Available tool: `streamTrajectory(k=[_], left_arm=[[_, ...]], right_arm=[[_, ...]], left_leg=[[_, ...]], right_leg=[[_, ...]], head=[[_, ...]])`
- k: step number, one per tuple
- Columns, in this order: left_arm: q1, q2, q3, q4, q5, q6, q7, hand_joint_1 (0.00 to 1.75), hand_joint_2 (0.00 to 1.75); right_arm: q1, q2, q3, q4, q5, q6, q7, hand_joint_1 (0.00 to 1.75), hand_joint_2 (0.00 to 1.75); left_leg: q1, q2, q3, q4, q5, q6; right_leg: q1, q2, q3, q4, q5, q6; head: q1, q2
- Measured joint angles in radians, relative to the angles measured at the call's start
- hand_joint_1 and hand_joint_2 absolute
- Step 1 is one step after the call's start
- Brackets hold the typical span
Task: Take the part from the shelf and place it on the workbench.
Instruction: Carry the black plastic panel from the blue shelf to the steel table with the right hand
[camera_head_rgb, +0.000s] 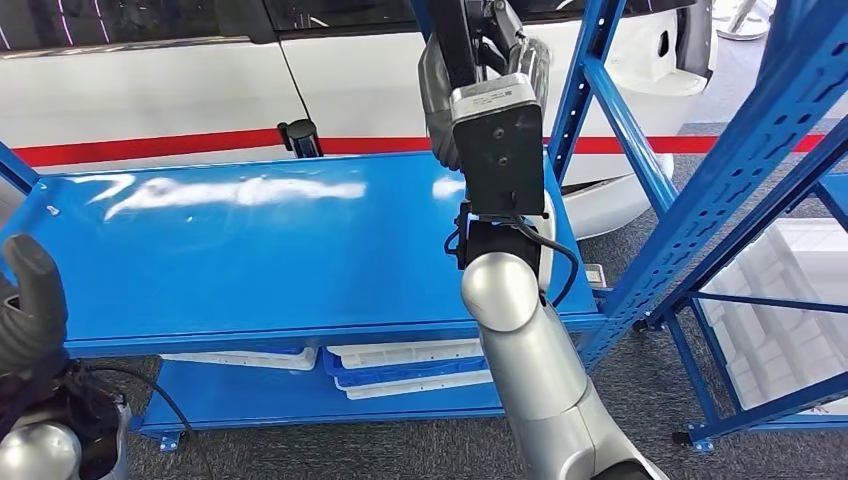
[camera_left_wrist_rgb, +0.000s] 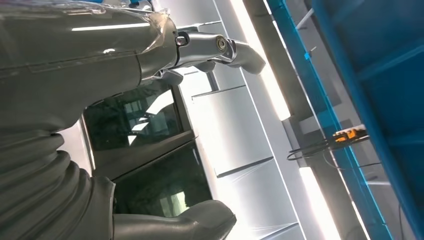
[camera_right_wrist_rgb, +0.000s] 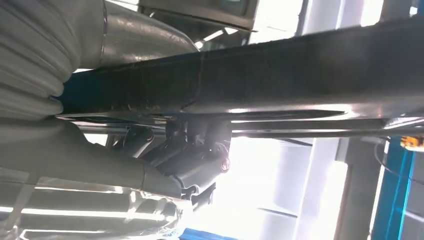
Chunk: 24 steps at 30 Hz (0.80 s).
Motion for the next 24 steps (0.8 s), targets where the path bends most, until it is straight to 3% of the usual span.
streamTrajectory(k=[2,4,6,8,9,12,14,17,18,20,22,24], left_arm=[[0.009,0.0,0.003,-0.001,0.004,0.0,-0.003,0.0,1.75],[0.016,0.0,0.007,-0.001,0.005,0.0,-0.006,0.0,1.75],[0.017,0.0,0.008,-0.003,0.005,0.0,-0.007,0.0,1.75],[0.017,0.0,0.01,-0.007,0.005,0.0,-0.008,0.0,1.75],[0.017,0.0,0.011,-0.009,0.005,0.0,-0.008,0.0,1.75],[0.018,0.0,0.014,-0.011,0.006,0.001,-0.009,0.0,1.75],[0.019,-0.001,0.015,-0.011,0.011,0.002,-0.011,0.0,1.75],[0.035,-0.001,0.016,-0.011,0.038,0.003,-0.019,0.0,1.75],[0.041,0.0,0.016,-0.011,0.047,0.003,-0.022,0.0,1.75],[0.048,0.0,0.017,-0.011,0.056,0.001,-0.027,0.0,1.75],[0.051,0.001,0.017,-0.012,0.061,0.0,-0.029,0.0,1.75],[0.057,0.005,0.017,-0.015,0.069,0.0,-0.031,0.0,1.75]], right_arm=[[-0.008,0.0,0.01,0.012,-0.019,0.003,-0.006,1.75,1.75],[-0.009,0.0,0.018,0.022,-0.029,0.005,-0.008,1.75,1.75],[-0.011,0.0,0.022,0.027,-0.032,0.005,-0.008,1.75,1.75],[-0.018,0.0,0.023,0.03,-0.033,0.005,-0.009,1.75,1.75],[-0.021,0.0,0.024,0.031,-0.034,0.005,-0.009,1.75,1.75],[-0.025,0.0,0.026,0.035,-0.044,0.007,-0.011,1.75,1.75],[-0.027,-0.001,0.027,0.038,-0.071,0.013,-0.018,1.75,1.75],[-0.024,-0.002,0.027,0.043,-0.122,0.025,-0.039,1.75,1.75],[-0.02,-0.002,0.026,0.044,-0.133,0.028,-0.046,1.75,1.75],[-0.012,-0.002,0.024,0.046,-0.147,0.036,-0.058,1.75,1.75],[-0.007,-0.002,0.021,0.046,-0.157,0.048,-0.071,1.75,1.75],[0.003,-0.001,0.013,0.041,-0.168,0.067,-0.089,1.75,1.75]], left_leg=[[0.0,-0.003,-0.043,0.123,-0.06,-0.004],[0.0,-0.004,-0.031,0.141,-0.056,-0.001],[0.0,-0.005,0.056,0.017,-0.006,0.007],[-0.006,-0.009,0.134,-0.104,0.019,0.015],[-0.01,-0.011,0.147,-0.13,0.02,0.019],[-0.015,-0.008,0.139,-0.141,0.038,0.036],[-0.012,-0.004,0.126,-0.149,0.059,0.051],[-0.013,0.001,0.091,-0.149,0.087,0.062],[-0.013,0.002,0.078,-0.149,0.096,0.062],[-0.014,0.002,0.059,-0.147,0.11,0.06],[-0.014,0.002,0.045,-0.144,0.12,0.056],[-0.017,0.002,0.031,-0.14,0.131,0.047]], right_leg=[[0.006,0.0,-0.017,0.0,0.011,-0.013],[0.01,0.0,-0.032,0.001,0.023,-0.017],[0.012,0.0,-0.042,0.001,0.034,-0.013],[0.014,0.0,-0.049,0.001,0.045,-0.003],[0.014,-0.001,-0.05,0.001,0.05,0.004],[0.015,-0.002,-0.058,0.0,0.06,0.024],[0.017,-0.002,-0.082,0.043,0.022,0.023],[0.017,-0.002,-0.14,0.228,-0.09,0.01],[0.017,-0.002,-0.144,0.269,-0.104,0.014],[0.017,-0.002,-0.118,0.27,-0.094,0.026],[0.018,-0.003,-0.046,0.175,-0.066,0.033],[0.022,-0.003,0.042,0.046,-0.057,0.029]], head=[[0.0,0.0],[-0.001,0.0],[-0.001,0.0],[0.0,0.0],[-0.001,0.0],[-0.003,0.0],[0.0,0.0],[0.004,0.0],[0.004,0.0],[0.004,0.0],[0.004,0.0],[0.003,0.0]])
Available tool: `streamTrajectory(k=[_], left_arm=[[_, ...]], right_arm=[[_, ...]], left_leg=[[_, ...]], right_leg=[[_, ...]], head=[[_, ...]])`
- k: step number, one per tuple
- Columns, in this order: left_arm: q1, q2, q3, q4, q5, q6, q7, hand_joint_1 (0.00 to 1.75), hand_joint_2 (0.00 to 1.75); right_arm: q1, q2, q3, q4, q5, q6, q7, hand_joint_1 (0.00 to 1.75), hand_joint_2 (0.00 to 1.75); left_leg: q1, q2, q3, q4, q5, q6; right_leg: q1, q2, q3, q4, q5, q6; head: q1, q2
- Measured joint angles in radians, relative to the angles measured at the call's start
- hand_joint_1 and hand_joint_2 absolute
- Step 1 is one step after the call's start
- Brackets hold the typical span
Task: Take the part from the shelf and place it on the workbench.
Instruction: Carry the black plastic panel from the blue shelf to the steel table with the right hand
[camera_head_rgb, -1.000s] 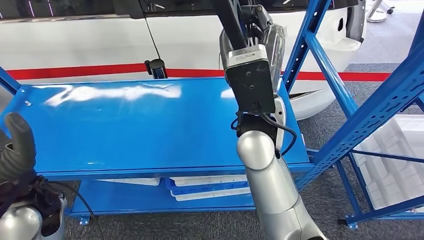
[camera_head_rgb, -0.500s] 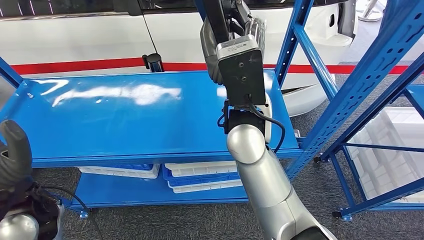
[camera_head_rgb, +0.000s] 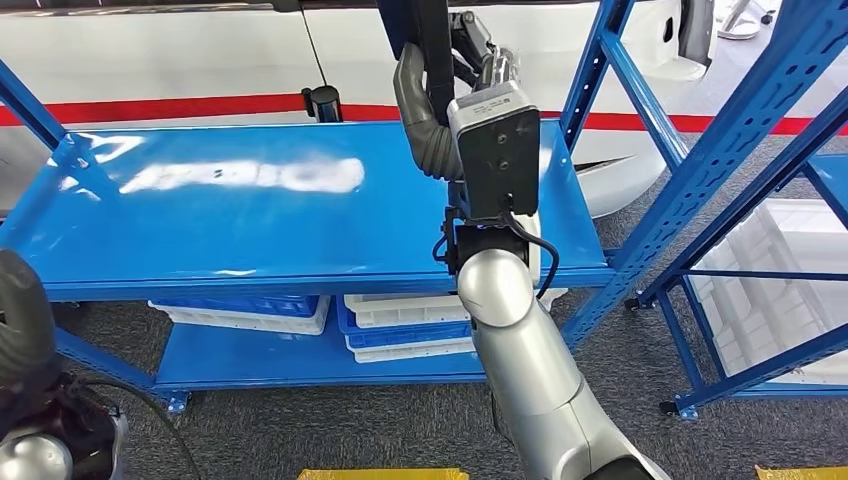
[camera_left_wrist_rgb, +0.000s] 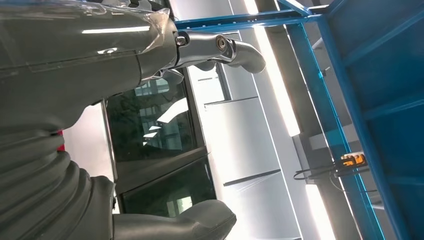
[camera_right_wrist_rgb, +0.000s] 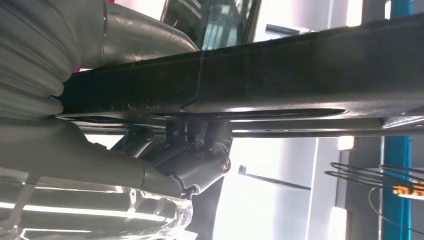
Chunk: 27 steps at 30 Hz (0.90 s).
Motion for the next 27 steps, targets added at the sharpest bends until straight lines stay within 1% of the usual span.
streamTrajectory(k=[1,2,3,4,5,6,7,8,9,10,11,12,13,14,15,16,17,18,19,20,21,22,23,24,25,26,27], left_arm=[[0.005,0.004,0.0,-0.003,0.007,0.001,-0.002,0.0,1.75],[0.011,0.008,0.0,-0.006,0.013,0.002,-0.004,0.0,1.75],[0.017,0.014,0.0,-0.008,0.021,0.003,-0.007,0.0,1.75],[0.025,0.02,0.0,-0.011,0.028,0.005,-0.011,0.0,1.75],[0.031,0.027,0.001,-0.014,0.037,0.005,-0.014,0.0,1.75],[0.037,0.035,0.002,-0.016,0.048,0.004,-0.017,0.0,1.75],[0.042,0.043,0.003,-0.018,0.061,0.001,-0.02,0.0,1.75],[0.047,0.05,0.004,-0.018,0.075,-0.004,-0.023,0.0,1.75],[0.051,0.057,0.005,-0.018,0.087,-0.011,-0.024,0.0,1.75],[0.054,0.064,0.005,-0.017,0.097,-0.017,-0.024,0.0,1.75],[0.056,0.071,0.004,-0.016,0.105,-0.022,-0.025,0.0,1.75],[0.057,0.078,0.004,-0.015,0.111,-0.026,-0.024,0.0,1.75],[0.057,0.085,0.003,-0.013,0.116,-0.028,-0.024,0.0,1.75],[0.055,0.092,0.002,-0.012,0.121,-0.029,-0.024,0.0,1.75],[0.054,0.097,0.002,-0.011,0.124,-0.03,-0.023,0.0,1.75],[0.054,0.101,0.001,-0.009,0.129,-0.031,-0.022,0.0,1.75],[0.055,0.104,0.0,-0.006,0.136,-0.034,-0.022,0.0,1.75],[0.057,0.106,-0.001,-0.001,0.145,-0.038,-0.024,0.0,1.75],[0.059,0.108,-0.002,0.007,0.156,-0.041,-0.03,0.0,1.75],[0.061,0.108,-0.004,0.015,0.165,-0.043,-0.038,0.0,1.75],[0.062,0.109,-0.007,0.022,0.175,-0.044,-0.045,0.0,1.75],[0.064,0.109,-0.01,0.027,0.184,-0.044,-0.051,0.0,1.75],[0.067,0.109,-0.015,0.032,0.194,-0.045,-0.056,0.0,1.75],[0.072,0.109,-0.019,0.036,0.202,-0.045,-0.059,0.0,1.75],[0.077,0.109,-0.024,0.041,0.207,-0.045,-0.062,0.0,1.75],[0.081,0.107,-0.029,0.045,0.21,-0.044,-0.065,0.0,1.75],[0.084,0.105,-0.032,0.05,0.209,-0.042,-0.068,0.0,1.75]], right_arm=[[0.009,0.0,-0.007,-0.006,-0.005,0.01,-0.011,1.75,1.75],[0.02,0.0,-0.015,-0.014,-0.008,0.019,-0.021,1.75,1.75],[0.033,-0.001,-0.025,-0.023,-0.01,0.026,-0.029,1.75,1.75],[0.047,-0.001,-0.035,-0.032,-0.012,0.031,-0.034,1.75,1.75],[0.058,-0.001,-0.044,-0.041,-0.014,0.036,-0.037,1.75,1.75],[0.068,-0.001,-0.052,-0.05,-0.016,0.04,-0.041,1.75,1.75],[0.078,-0.002,-0.06,-0.06,-0.019,0.042,-0.044,1.75,1.75],[0.09,-0.003,-0.069,-0.073,-0.021,0.045,-0.047,1.75,1.75],[0.105,-0.005,-0.079,-0.088,-0.023,0.047,-0.051,1.75,1.75],[0.124,-0.009,-0.09,-0.107,-0.024,0.049,-0.055,1.75,1.75],[0.145,-0.014,-0.101,-0.128,-0.025,0.051,-0.059,1.75,1.75],[0.165,-0.019,-0.112,-0.149,-0.023,0.052,-0.062,1.75,1.75],[0.183,-0.023,-0.123,-0.172,-0.022,0.054,-0.065,1.75,1.75],[0.197,-0.027,-0.132,-0.194,-0.02,0.055,-0.066,1.75,1.75],[0.207,-0.029,-0.139,-0.214,-0.019,0.056,-0.066,1.75,1.75],[0.217,-0.031,-0.145,-0.231,-0.017,0.057,-0.066,1.75,1.75],[0.226,-0.033,-0.15,-0.243,-0.014,0.058,-0.068,1.75,1.75],[0.238,-0.034,-0.157,-0.252,-0.012,0.058,-0.072,1.75,1.75],[0.252,-0.037,-0.164,-0.258,-0.009,0.057,-0.077,1.75,1.75],[0.269,-0.041,-0.173,-0.266,-0.006,0.053,-0.083,1.75,1.75],[0.286,-0.046,-0.181,-0.278,-0.003,0.048,-0.088,1.75,1.75],[0.302,-0.051,-0.189,-0.291,0.001,0.042,-0.093,1.75,1.75],[0.318,-0.058,-0.195,-0.306,0.004,0.035,-0.096,1.75,1.75],[0.332,-0.064,-0.201,-0.32,0.007,0.029,-0.098,1.75,1.75],[0.346,-0.071,-0.205,-0.332,0.01,0.024,-0.1,1.75,1.75],[0.359,-0.077,-0.209,-0.343,0.013,0.019,-0.1,1.75,1.75],[0.369,-0.081,-0.212,-0.352,0.015,0.016,-0.1,1.75,1.75]], left_leg=[[-0.001,0.0,-0.004,0.001,0.006,-0.005],[-0.002,0.001,-0.007,0.001,0.012,-0.011],[-0.001,0.002,-0.008,0.0,0.019,-0.017],[0.001,0.0,-0.011,0.001,0.019,-0.023],[0.003,-0.001,-0.016,0.01,0.005,-0.029],[0.005,-0.003,-0.027,0.035,-0.026,-0.034],[0.007,-0.005,-0.041,0.078,-0.069,-0.038],[0.008,-0.006,-0.059,0.141,-0.117,-0.043],[0.009,-0.006,-0.075,0.207,-0.154,-0.048],[0.011,-0.006,-0.083,0.256,-0.172,-0.052],[0.014,-0.006,-0.075,0.275,-0.17,-0.056],[0.017,-0.006,-0.051,0.258,-0.151,-0.057],[0.02,-0.006,-0.007,0.202,-0.124,-0.058],[0.022,-0.007,0.042,0.132,-0.111,-0.059],[0.021,-0.009,0.083,0.071,-0.105,-0.056],[0.019,-0.011,0.112,0.024,-0.105,-0.051],[0.015,-0.013,0.12,0.006,-0.111,-0.045],[0.01,-0.014,0.12,0.003,-0.106,-0.036],[0.01,-0.013,0.115,0.0,-0.099,-0.026],[0.009,-0.011,0.11,-0.004,-0.088,-0.015],[0.009,-0.009,0.101,-0.008,-0.077,-0.004],[0.011,-0.007,0.09,-0.011,-0.064,0.005],[0.009,-0.006,0.075,-0.011,-0.053,0.01],[0.008,-0.005,0.06,-0.011,-0.042,0.014],[0.008,-0.003,0.045,-0.011,-0.031,0.015],[0.007,-0.001,0.029,-0.01,-0.019,0.014],[0.007,0.001,0.015,-0.01,-0.008,0.012]], right_leg=[[0.002,0.0,0.025,-0.042,-0.001,-0.004],[0.005,0.001,0.034,-0.061,-0.004,-0.009],[0.005,0.001,0.03,-0.064,0.0,-0.016],[0.001,0.001,0.025,-0.066,0.008,-0.024],[-0.003,0.001,0.02,-0.068,0.016,-0.034],[-0.007,0.0,0.013,-0.071,0.026,-0.044],[-0.011,-0.001,0.006,-0.072,0.036,-0.052],[-0.01,-0.001,-0.005,-0.072,0.045,-0.056],[-0.009,-0.002,-0.016,-0.071,0.054,-0.058],[-0.009,-0.002,-0.026,-0.071,0.062,-0.057],[-0.008,-0.002,-0.038,-0.069,0.07,-0.055],[-0.009,-0.003,-0.047,-0.067,0.076,-0.052],[-0.01,-0.002,-0.058,-0.063,0.082,-0.049],[-0.01,-0.002,-0.068,-0.059,0.088,-0.044],[-0.01,-0.001,-0.076,-0.055,0.093,-0.038],[-0.009,0.001,-0.082,-0.052,0.099,-0.031],[-0.009,0.001,-0.085,-0.052,0.105,-0.024],[-0.009,0.002,-0.086,-0.054,0.113,-0.015],[-0.008,0.003,-0.088,-0.054,0.118,-0.007],[-0.008,0.003,-0.095,-0.049,0.112,-0.002],[-0.008,0.003,-0.105,-0.032,0.094,-0.001],[-0.007,0.004,-0.122,0.005,0.059,-0.005],[-0.008,0.004,-0.144,0.066,0.012,-0.011],[-0.008,0.004,-0.164,0.136,-0.031,-0.014],[-0.008,0.004,-0.178,0.201,-0.06,-0.012],[-0.008,0.004,-0.18,0.243,-0.067,-0.005],[-0.008,0.004,-0.164,0.249,-0.055,0.005]], head=[[0.0,0.0],[-0.001,0.0],[-0.002,0.0],[-0.001,0.0],[-0.002,0.0],[-0.004,0.0],[-0.005,0.0],[-0.008,0.0],[-0.008,0.0],[-0.008,0.0],[-0.008,0.0],[-0.008,0.0],[-0.008,0.0],[-0.008,0.0],[-0.008,0.0],[-0.008,0.0],[-0.008,0.0],[-0.007,0.0],[-0.007,0.0],[-0.007,0.0],[-0.004,0.0],[-0.002,0.0],[0.0,0.0],[0.002,0.0],[0.002,0.0],[0.002,0.0],[0.002,0.0]])
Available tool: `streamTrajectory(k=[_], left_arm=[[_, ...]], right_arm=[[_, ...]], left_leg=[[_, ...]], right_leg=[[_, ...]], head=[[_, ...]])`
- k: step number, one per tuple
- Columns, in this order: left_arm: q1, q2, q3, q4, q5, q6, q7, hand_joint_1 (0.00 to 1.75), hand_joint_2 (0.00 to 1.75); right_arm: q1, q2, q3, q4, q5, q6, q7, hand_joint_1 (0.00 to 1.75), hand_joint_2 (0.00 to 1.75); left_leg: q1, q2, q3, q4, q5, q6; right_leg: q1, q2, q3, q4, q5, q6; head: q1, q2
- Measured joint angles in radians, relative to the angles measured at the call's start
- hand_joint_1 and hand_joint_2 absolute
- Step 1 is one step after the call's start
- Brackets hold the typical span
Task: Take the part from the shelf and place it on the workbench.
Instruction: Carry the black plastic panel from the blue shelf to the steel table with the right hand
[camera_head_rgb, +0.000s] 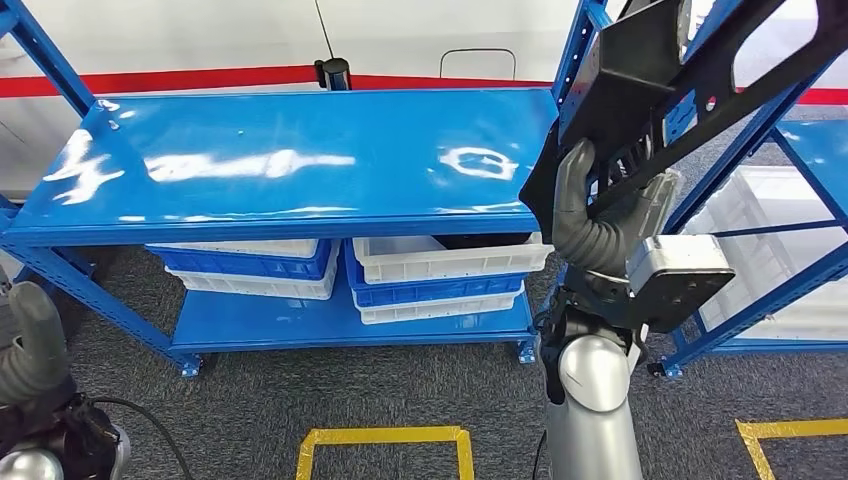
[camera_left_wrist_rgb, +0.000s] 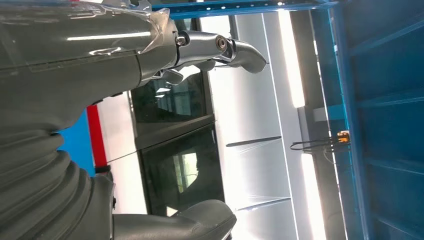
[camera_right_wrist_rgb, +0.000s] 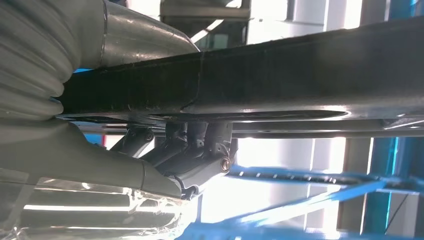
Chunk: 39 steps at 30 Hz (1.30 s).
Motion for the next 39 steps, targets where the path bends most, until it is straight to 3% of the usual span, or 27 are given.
streamTrajectory(k=[1,3,4,6,8,9,10,12,13,14,15,17,19,20,21,24,26,28,30,31,32,34,35,37,39], left_arm=[[0.002,-0.003,-0.004,0.004,-0.001,0.002,-0.003,0.0,1.75],[0.004,-0.009,-0.011,0.009,-0.002,0.004,-0.007,0.0,1.75],[0.005,-0.012,-0.014,0.01,-0.003,0.005,-0.009,0.0,1.75],[0.006,-0.019,-0.017,0.011,-0.01,0.015,-0.013,0.0,1.75],[0.009,-0.035,-0.017,0.011,-0.025,0.03,-0.013,0.0,1.75],[0.011,-0.045,-0.017,0.01,-0.035,0.036,-0.009,0.0,1.75],[0.014,-0.056,-0.016,0.01,-0.044,0.041,-0.004,0.0,1.75],[0.023,-0.08,-0.013,0.009,-0.06,0.045,0.005,0.0,1.75],[0.03,-0.09,-0.011,0.008,-0.064,0.045,0.006,0.0,1.75],[0.038,-0.1,-0.007,0.008,-0.066,0.044,0.006,0.0,1.75],[0.048,-0.109,-0.002,0.007,-0.067,0.043,0.004,0.0,1.75],[0.067,-0.12,0.01,0.005,-0.068,0.039,-0.003,0.0,1.75],[0.086,-0.126,0.021,0.004,-0.063,0.029,-0.012,0.0,1.75],[0.095,-0.128,0.027,0.005,-0.059,0.022,-0.015,0.0,1.75],[0.103,-0.129,0.033,0.005,-0.054,0.014,-0.017,0.0,1.75],[0.123,-0.135,0.052,0.012,-0.037,-0.007,-0.016,0.0,1.75],[0.133,-0.142,0.068,0.02,-0.022,-0.023,-0.014,0.0,1.75],[0.143,-0.148,0.083,0.029,-0.009,-0.043,-0.012,0.0,1.75],[0.157,-0.153,0.098,0.038,-0.002,-0.068,-0.013,0.0,1.75],[0.165,-0.156,0.105,0.041,-0.002,-0.079,-0.016,0.0,1.75],[0.173,-0.158,0.11,0.043,-0.006,-0.088,-0.021,0.0,1.75],[0.19,-0.162,0.116,0.043,-0.02,-0.099,-0.032,0.0,1.75],[0.199,-0.164,0.117,0.042,-0.028,-0.102,-0.037,0.0,1.75],[0.214,-0.169,0.118,0.036,-0.037,-0.105,-0.041,0.0,1.75],[0.227,-0.174,0.119,0.031,-0.039,-0.105,-0.043,0.0,1.75]], right_arm=[[0.009,-0.004,-0.002,-0.009,0.003,-0.003,0.0,1.75,1.75],[0.019,-0.009,-0.003,-0.026,0.008,-0.006,0.0,1.75,1.75],[0.022,-0.01,-0.004,-0.034,0.01,-0.007,0.0,1.75,1.75],[0.029,-0.012,-0.005,-0.048,0.013,-0.007,-0.001,1.75,1.75],[0.042,-0.013,-0.008,-0.062,0.016,-0.005,-0.004,1.75,1.75],[0.05,-0.014,-0.01,-0.069,0.018,-0.002,-0.005,1.75,1.75],[0.058,-0.014,-0.012,-0.078,0.019,0.003,-0.008,1.75,1.75],[0.075,-0.014,-0.016,-0.093,0.021,0.016,-0.015,1.75,1.75],[0.083,-0.014,-0.019,-0.099,0.022,0.022,-0.018,1.75,1.75],[0.092,-0.014,-0.021,-0.104,0.022,0.027,-0.02,1.75,1.75],[0.1,-0.015,-0.025,-0.108,0.023,0.03,-0.023,1.75,1.75],[0.112,-0.016,-0.032,-0.115,0.025,0.03,-0.03,1.75,1.75],[0.121,-0.016,-0.041,-0.127,0.026,0.026,-0.038,1.75,1.75],[0.124,-0.017,-0.046,-0.134,0.026,0.023,-0.042,1.75,1.75],[0.127,-0.017,-0.05,-0.139,0.026,0.02,-0.045,1.75,1.75],[0.141,-0.021,-0.063,-0.151,0.027,0.009,-0.052,1.75,1.75],[0.153,-0.027,-0.075,-0.162,0.03,-0.002,-0.054,1.75,1.75],[0.165,-0.037,-0.086,-0.17,0.037,-0.016,-0.058,1.75,1.75],[0.183,-0.05,-0.096,-0.175,0.046,-0.033,-0.065,1.75,1.75],[0.193,-0.057,-0.1,-0.178,0.049,-0.041,-0.068,1.75,1.75],[0.202,-0.064,-0.104,-0.18,0.051,-0.049,-0.071,1.75,1.75],[0.218,-0.075,-0.111,-0.188,0.054,-0.063,-0.075,1.75,1.75],[0.223,-0.079,-0.113,-0.192,0.055,-0.068,-0.078,1.75,1.75],[0.234,-0.086,-0.117,-0.2,0.054,-0.073,-0.085,1.75,1.75],[0.246,-0.094,-0.121,-0.204,0.053,-0.075,-0.09,1.75,1.75]], left_leg=[[0.0,0.001,-0.013,0.0,0.011,-0.003],[-0.002,0.001,-0.035,0.004,0.03,-0.011],[-0.003,0.002,-0.043,0.005,0.04,-0.017],[-0.004,0.002,-0.05,0.003,0.061,-0.029],[0.0,0.001,-0.055,-0.003,0.069,-0.041],[0.002,-0.001,-0.061,0.01,0.047,-0.046],[0.004,-0.003,-0.073,0.043,0.007,-0.051],[0.006,-0.005,-0.105,0.164,-0.095,-0.059],[0.006,-0.006,-0.119,0.231,-0.128,-0.063],[0.006,-0.006,-0.121,0.276,-0.138,-0.064],[0.006,-0.006,-0.105,0.29,-0.13,-0.064],[0.006,-0.006,-0.022,0.21,-0.086,-0.058],[0.003,-0.008,0.077,0.077,-0.087,-0.048],[0.0,-0.01,0.107,0.031,-0.096,-0.042],[-0.004,-0.011,0.118,0.009,-0.105,-0.037],[-0.009,-0.008,0.108,-0.002,-0.088,-0.017],[-0.006,-0.003,0.09,-0.013,-0.063,0.002],[-0.005,0.001,0.063,-0.015,-0.04,0.012],[-0.005,0.003,0.033,-0.014,-0.017,0.013],[-0.005,0.004,0.019,-0.014,-0.006,0.011],[-0.005,0.004,0.005,-0.014,0.005,0.008],[-0.006,0.004,-0.018,-0.012,0.026,0.001],[-0.008,0.003,-0.027,-0.01,0.035,-0.004],[-0.011,0.003,-0.034,-0.011,0.055,-0.015],[-0.008,0.003,-0.037,-0.016,0.072,-0.025]], right_leg=[[0.0,0.0,0.035,-0.032,0.021,0.009],[0.001,-0.001,0.149,-0.176,0.043,0.013],[0.002,0.0,0.199,-0.25,0.037,0.007],[0.007,0.001,0.241,-0.33,0.022,-0.009],[0.004,0.0,0.23,-0.335,0.034,-0.027],[0.001,-0.002,0.226,-0.336,0.044,-0.037],[-0.003,-0.004,0.22,-0.337,0.055,-0.047],[-0.002,-0.007,0.2,-0.335,0.076,-0.058],[-0.001,-0.008,0.187,-0.334,0.087,-0.059],[0.001,-0.008,0.172,-0.332,0.097,-0.059],[0.002,-0.008,0.157,-0.329,0.106,-0.057],[0.003,-0.007,0.131,-0.321,0.12,-0.053],[0.005,-0.006,0.114,-0.313,0.131,-0.042],[0.006,-0.006,0.11,-0.311,0.136,-0.036],[0.007,-0.007,0.108,-0.311,0.141,-0.031],[0.006,-0.008,0.101,-0.312,0.153,-0.015],[0.007,-0.007,0.078,-0.278,0.117,-0.015],[0.005,-0.005,0.039,-0.171,0.03,-0.025],[0.003,-0.005,0.014,-0.047,-0.028,-0.02],[0.003,-0.005,0.019,-0.016,-0.029,-0.012],[0.001,-0.005,0.044,-0.027,-0.011,0.0],[0.0,-0.005,0.145,-0.146,0.025,0.012],[0.001,-0.005,0.208,-0.235,0.028,0.01],[0.005,-0.003,0.276,-0.346,0.015,-0.004],[0.005,-0.003,0.271,-0.362,0.02,-0.02]], head=[[0.0,0.0],[0.001,0.0],[0.0,0.0],[-0.001,0.0],[-0.002,0.0],[-0.003,0.0],[-0.005,0.0],[-0.008,0.0],[-0.009,0.0],[-0.009,0.0],[-0.009,0.0],[-0.009,0.0],[-0.009,0.0],[-0.008,0.0],[-0.007,0.0],[-0.008,0.0],[-0.005,0.0],[-0.002,0.0],[0.0,0.0],[0.0,0.0],[0.001,0.0],[0.001,0.0],[0.001,0.0],[-0.002,0.0],[-0.006,0.0]])
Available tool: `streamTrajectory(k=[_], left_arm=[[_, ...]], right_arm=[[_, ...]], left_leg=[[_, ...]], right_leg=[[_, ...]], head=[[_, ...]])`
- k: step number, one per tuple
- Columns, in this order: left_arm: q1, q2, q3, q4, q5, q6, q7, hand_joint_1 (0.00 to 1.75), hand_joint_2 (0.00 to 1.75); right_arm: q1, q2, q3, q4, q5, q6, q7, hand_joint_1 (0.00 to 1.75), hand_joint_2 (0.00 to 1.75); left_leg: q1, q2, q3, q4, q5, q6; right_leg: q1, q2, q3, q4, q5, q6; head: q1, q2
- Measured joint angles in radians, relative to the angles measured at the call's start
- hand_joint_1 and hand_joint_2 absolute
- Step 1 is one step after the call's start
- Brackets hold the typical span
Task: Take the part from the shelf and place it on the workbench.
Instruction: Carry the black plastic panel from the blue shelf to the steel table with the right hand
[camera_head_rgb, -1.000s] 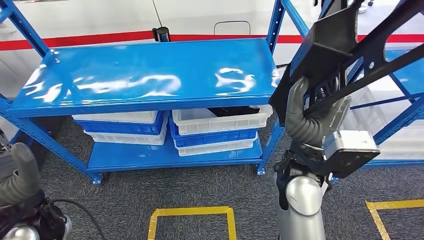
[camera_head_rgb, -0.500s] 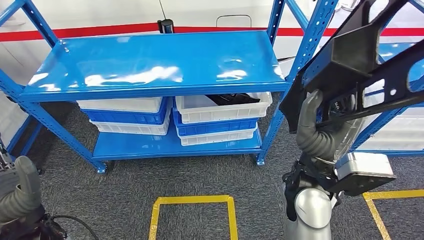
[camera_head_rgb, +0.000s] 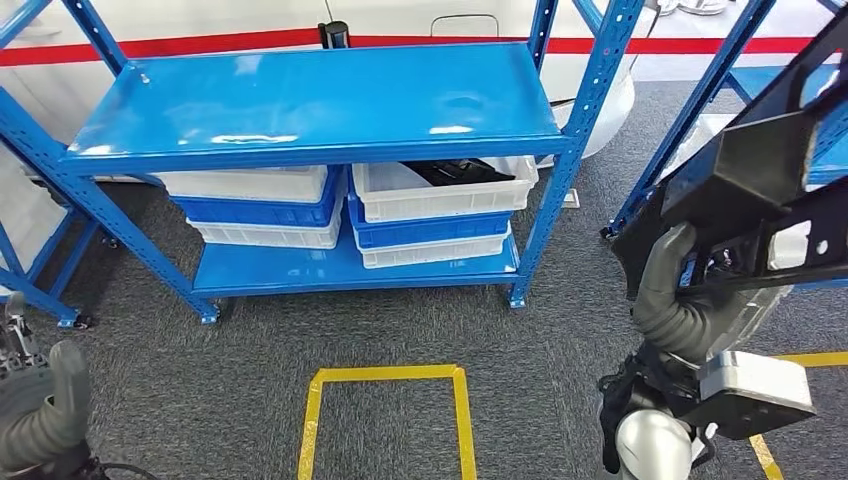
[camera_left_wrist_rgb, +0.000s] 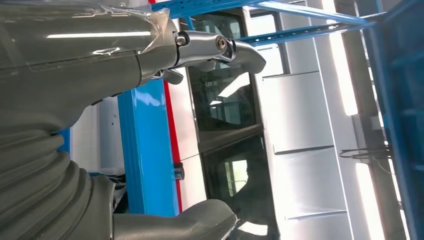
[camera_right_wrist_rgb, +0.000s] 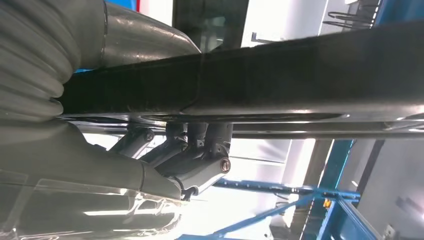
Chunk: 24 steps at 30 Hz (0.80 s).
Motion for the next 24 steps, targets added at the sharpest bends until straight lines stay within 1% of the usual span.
streamTrajectory(k=[1,2,3,4,5,6,7,8,9,10,11,12,13,14,15,16,17,18,19,20,21,22,23,24], left_arm=[[0.008,-0.002,0.0,-0.003,0.0,0.0,0.0,0.0,1.75],[0.015,-0.004,0.001,-0.005,-0.001,0.0,0.0,0.0,1.75],[0.021,-0.006,0.002,-0.008,0.0,0.0,0.0,0.0,1.75],[0.027,-0.009,0.003,-0.011,0.0,0.001,-0.001,0.0,1.75],[0.031,-0.011,0.004,-0.013,0.0,0.001,-0.001,0.0,1.75],[0.034,-0.014,0.006,-0.014,0.001,0.001,-0.001,0.0,1.75],[0.037,-0.016,0.008,-0.015,0.001,0.001,-0.001,0.0,1.75],[0.039,-0.017,0.009,-0.016,0.001,0.001,-0.001,0.0,1.75],[0.041,-0.019,0.01,-0.017,0.001,0.001,-0.001,0.0,1.75],[0.042,-0.021,0.011,-0.02,0.001,0.001,-0.001,0.0,1.75],[0.043,-0.022,0.011,-0.024,0.002,0.001,-0.001,0.0,1.75],[0.044,-0.025,0.012,-0.03,0.002,0.001,-0.001,0.0,1.75],[0.046,-0.027,0.013,-0.035,0.003,0.0,-0.001,0.0,1.75],[0.049,-0.031,0.014,-0.04,0.004,0.0,-0.002,0.0,1.75],[0.053,-0.034,0.016,-0.045,0.004,0.0,-0.002,0.0,1.75],[0.057,-0.038,0.017,-0.049,0.004,-0.001,-0.002,0.0,1.75],[0.06,-0.043,0.018,-0.053,0.004,-0.003,-0.002,0.0,1.75],[0.062,-0.047,0.02,-0.057,0.003,-0.005,-0.002,0.0,1.75],[0.064,-0.052,0.02,-0.06,0.002,-0.007,-0.002,0.0,1.75],[0.066,-0.056,0.022,-0.063,0.001,-0.009,-0.002,0.0,1.75],[0.067,-0.06,0.023,-0.065,-0.001,-0.01,-0.002,0.0,1.75],[0.068,-0.063,0.023,-0.066,-0.003,-0.011,-0.002,0.0,1.75],[0.07,-0.065,0.024,-0.066,-0.004,-0.012,-0.002,0.0,1.75],[0.071,-0.067,0.025,-0.066,-0.005,-0.013,-0.002,0.0,1.75]], right_arm=[[0.006,-0.004,-0.002,0.0,-0.001,0.0,-0.001,1.75,1.75],[0.011,-0.006,-0.004,0.0,-0.001,0.0,-0.002,1.75,1.75],[0.016,-0.009,-0.006,0.0,-0.001,-0.001,-0.003,1.75,1.75],[0.02,-0.011,-0.007,0.0,0.0,-0.001,-0.004,1.75,1.75],[0.025,-0.013,-0.007,0.0,0.001,-0.002,-0.005,1.75,1.75],[0.03,-0.015,-0.008,0.0,0.002,-0.003,-0.007,1.75,1.75],[0.033,-0.017,-0.008,0.0,0.003,-0.003,-0.008,1.75,1.75],[0.035,-0.019,-0.008,0.0,0.003,-0.003,-0.01,1.75,1.75],[0.037,-0.021,-0.008,0.0,0.003,-0.003,-0.011,1.75,1.75],[0.039,-0.023,-0.008,0.0,0.003,-0.003,-0.011,1.75,1.75],[0.04,-0.024,-0.009,0.0,0.004,-0.003,-0.011,1.75,1.75],[0.042,-0.026,-0.009,0.0,0.004,-0.003,-0.011,1.75,1.75],[0.044,-0.027,-0.009,0.0,0.005,-0.003,-0.011,1.75,1.75],[0.046,-0.028,-0.009,0.0,0.005,-0.003,-0.011,1.75,1.75],[0.048,-0.029,-0.009,0.0,0.006,-0.003,-0.011,1.75,1.75],[0.052,-0.03,-0.01,-0.001,0.006,-0.003,-0.011,1.75,1.75],[0.054,-0.032,-0.011,-0.002,0.006,-0.003,-0.011,1.75,1.75],[0.057,-0.033,-0.012,-0.003,0.007,-0.003,-0.011,1.75,1.75],[0.059,-0.035,-0.013,-0.005,0.008,-0.003,-0.011,1.75,1.75],[0.062,-0.037,-0.015,-0.006,0.009,-0.003,-0.011,1.75,1.75],[0.065,-0.039,-0.017,-0.006,0.011,-0.003,-0.011,1.75,1.75],[0.07,-0.041,-0.019,-0.007,0.012,-0.003,-0.011,1.75,1.75],[0.074,-0.043,-0.022,-0.007,0.013,-0.004,-0.011,1.75,1.75],[0.076,-0.045,-0.024,-0.007,0.014,-0.005,-0.011,1.75,1.75]], left_leg=[[0.002,-0.002,-0.005,0.007,-0.012,-0.006],[0.004,-0.005,-0.014,0.029,-0.041,-0.011],[0.006,-0.007,-0.028,0.073,-0.09,-0.015],[0.006,-0.009,-0.045,0.138,-0.149,-0.019],[0.007,-0.009,-0.059,0.209,-0.195,-0.023],[0.007,-0.01,-0.066,0.269,-0.22,-0.024],[0.007,-0.01,-0.061,0.302,-0.222,-0.025],[0.007,-0.01,-0.04,0.3,-0.205,-0.023],[0.007,-0.01,0.0,0.261,-0.18,-0.02],[0.006,-0.011,0.052,0.195,-0.166,-0.014],[0.004,-0.012,0.106,0.121,-0.164,-0.008],[0.002,-0.012,0.147,0.06,-0.169,-0.003],[-0.001,-0.014,0.169,0.022,-0.178,0.002],[-0.005,-0.014,0.174,0.007,-0.18,0.006],[-0.005,-0.012,0.167,0.002,-0.173,0.014],[-0.005,-0.01,0.161,-0.004,-0.162,0.021],[-0.004,-0.007,0.154,-0.009,-0.15,0.03],[-0.001,-0.004,0.144,-0.014,-0.136,0.038],[-0.001,-0.002,0.135,-0.014,-0.125,0.042],[-0.001,-0.002,0.12,-0.014,-0.114,0.046],[-0.001,-0.001,0.107,-0.013,-0.102,0.046],[-0.001,0.0,0.092,-0.012,-0.091,0.045],[0.0,0.0,0.077,-0.011,-0.08,0.042],[0.002,0.0,0.064,-0.009,-0.07,0.037]], right_leg=[[-0.002,-0.001,-0.006,0.001,0.009,-0.009],[-0.005,-0.003,-0.013,0.0,0.019,-0.021],[-0.008,-0.005,-0.022,0.0,0.031,-0.031],[-0.006,-0.007,-0.033,0.001,0.042,-0.037],[-0.004,-0.008,-0.046,0.003,0.053,-0.04],[-0.003,-0.009,-0.06,0.005,0.063,-0.04],[-0.002,-0.01,-0.076,0.01,0.072,-0.039],[-0.001,-0.01,-0.091,0.015,0.079,-0.038],[0.0,-0.009,-0.106,0.022,0.085,-0.036],[0.0,-0.009,-0.119,0.03,0.09,-0.033],[0.002,-0.009,-0.129,0.036,0.096,-0.029],[0.003,-0.009,-0.137,0.04,0.101,-0.024],[0.003,-0.01,-0.142,0.042,0.107,-0.017],[0.002,-0.01,-0.146,0.041,0.114,-0.009],[0.003,-0.01,-0.149,0.04,0.12,-0.002],[0.003,-0.009,-0.156,0.045,0.117,0.004],[0.004,-0.007,-0.166,0.059,0.101,0.005],[0.004,-0.005,-0.181,0.093,0.069,0.003],[0.002,-0.004,-0.2,0.143,0.03,0.0],[0.0,-0.003,-0.221,0.211,-0.012,-0.002],[-0.003,-0.003,-0.237,0.276,-0.042,0.001],[-0.007,-0.003,-0.238,0.315,-0.054,0.01],[-0.01,-0.003,-0.224,0.323,-0.05,0.022],[-0.014,-0.003,-0.188,0.286,-0.031,0.035]], head=[[0.0,0.0],[-0.003,0.0],[-0.005,0.0],[-0.007,0.0],[-0.008,0.0],[-0.008,0.0],[-0.008,0.0],[-0.008,0.0],[-0.009,0.0],[-0.009,0.0],[-0.008,0.0],[-0.008,0.0],[-0.008,0.0],[-0.008,0.0],[-0.008,0.0],[-0.008,0.0],[-0.006,0.0],[-0.004,0.0],[-0.002,0.0],[0.001,0.0],[0.002,0.0],[0.003,0.0],[0.003,0.0],[0.003,0.0]])
